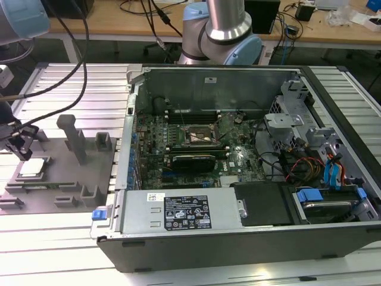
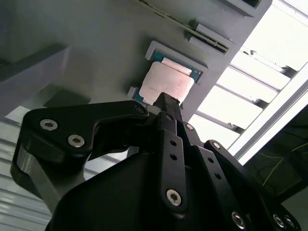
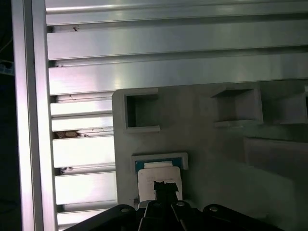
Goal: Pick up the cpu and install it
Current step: 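Pick up the cpu and move it towards the insertion slot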
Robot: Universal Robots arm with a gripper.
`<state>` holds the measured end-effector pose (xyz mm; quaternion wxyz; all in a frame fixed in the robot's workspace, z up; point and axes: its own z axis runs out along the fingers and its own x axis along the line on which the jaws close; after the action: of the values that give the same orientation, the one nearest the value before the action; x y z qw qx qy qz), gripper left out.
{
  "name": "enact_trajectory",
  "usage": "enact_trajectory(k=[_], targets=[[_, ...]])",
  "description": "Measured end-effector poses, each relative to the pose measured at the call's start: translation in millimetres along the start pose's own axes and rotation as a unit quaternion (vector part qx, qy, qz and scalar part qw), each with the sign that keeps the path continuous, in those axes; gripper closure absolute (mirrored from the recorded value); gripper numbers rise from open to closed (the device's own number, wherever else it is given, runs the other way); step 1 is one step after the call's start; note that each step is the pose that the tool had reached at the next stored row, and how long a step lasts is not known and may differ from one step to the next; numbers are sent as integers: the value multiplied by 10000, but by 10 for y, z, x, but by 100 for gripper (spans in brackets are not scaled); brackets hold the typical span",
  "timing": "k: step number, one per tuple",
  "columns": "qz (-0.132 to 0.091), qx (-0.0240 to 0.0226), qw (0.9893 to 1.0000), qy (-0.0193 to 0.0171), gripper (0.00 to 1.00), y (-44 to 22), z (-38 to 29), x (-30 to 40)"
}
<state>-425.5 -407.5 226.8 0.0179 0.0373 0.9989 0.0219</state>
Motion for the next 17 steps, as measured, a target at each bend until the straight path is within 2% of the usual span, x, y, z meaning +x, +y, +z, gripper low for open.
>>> enact_trajectory(k=[2, 3, 7, 15, 17], targets=[[0, 9, 10000, 19, 89, -14, 27, 0], [1, 13, 10000, 33, 89, -28, 62, 0], [2, 16, 10000, 52, 89, -48, 126, 2], [1, 17, 10000, 53, 89, -49, 129, 1], [1, 17, 10000, 53, 77, -49, 130, 1]])
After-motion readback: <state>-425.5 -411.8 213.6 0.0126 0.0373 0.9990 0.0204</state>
